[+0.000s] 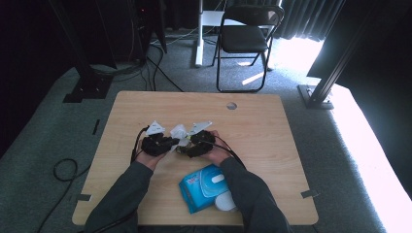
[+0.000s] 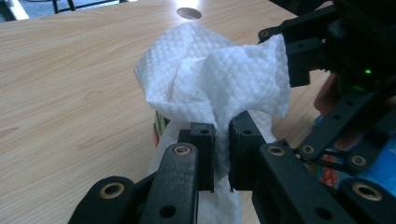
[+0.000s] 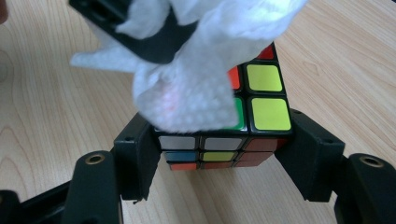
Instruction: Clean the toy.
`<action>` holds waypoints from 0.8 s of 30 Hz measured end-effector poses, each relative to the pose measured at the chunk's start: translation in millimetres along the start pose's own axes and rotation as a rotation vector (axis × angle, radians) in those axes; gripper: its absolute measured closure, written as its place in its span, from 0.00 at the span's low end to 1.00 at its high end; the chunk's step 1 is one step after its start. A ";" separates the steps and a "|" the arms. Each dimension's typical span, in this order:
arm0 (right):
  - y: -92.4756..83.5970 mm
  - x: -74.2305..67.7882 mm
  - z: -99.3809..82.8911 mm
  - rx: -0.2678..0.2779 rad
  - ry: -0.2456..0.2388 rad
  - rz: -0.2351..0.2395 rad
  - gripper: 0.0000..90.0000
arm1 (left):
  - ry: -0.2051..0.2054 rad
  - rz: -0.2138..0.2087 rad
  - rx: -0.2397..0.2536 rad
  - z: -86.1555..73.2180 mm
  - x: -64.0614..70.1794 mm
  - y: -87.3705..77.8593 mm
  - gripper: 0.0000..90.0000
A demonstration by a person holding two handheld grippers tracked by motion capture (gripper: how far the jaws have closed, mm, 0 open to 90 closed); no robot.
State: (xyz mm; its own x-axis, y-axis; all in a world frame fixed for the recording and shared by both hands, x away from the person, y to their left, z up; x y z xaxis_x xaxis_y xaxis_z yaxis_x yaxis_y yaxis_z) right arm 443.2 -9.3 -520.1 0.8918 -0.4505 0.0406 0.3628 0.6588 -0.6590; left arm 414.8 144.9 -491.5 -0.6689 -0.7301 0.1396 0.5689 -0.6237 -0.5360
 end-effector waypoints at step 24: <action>-0.8 1.8 -0.5 0.012 0.020 -0.001 0.38 | 0.031 -0.057 -0.013 2.0 15.9 8.2 0.92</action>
State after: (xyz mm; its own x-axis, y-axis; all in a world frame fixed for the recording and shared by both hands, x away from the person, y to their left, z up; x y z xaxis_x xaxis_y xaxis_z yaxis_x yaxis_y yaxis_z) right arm 444.4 -10.9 -519.8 0.8860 -0.4629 0.0263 0.3669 0.6654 -0.6501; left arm 409.7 127.6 -492.0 -0.7144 -0.6846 0.1444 0.5234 -0.6599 -0.5390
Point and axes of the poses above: each handheld gripper's, and its own axes: y roughly forward along the jaws, z roughly out of its top, x roughly to its right, the point moved 4 cm from there along y, roughly forward along the jaws
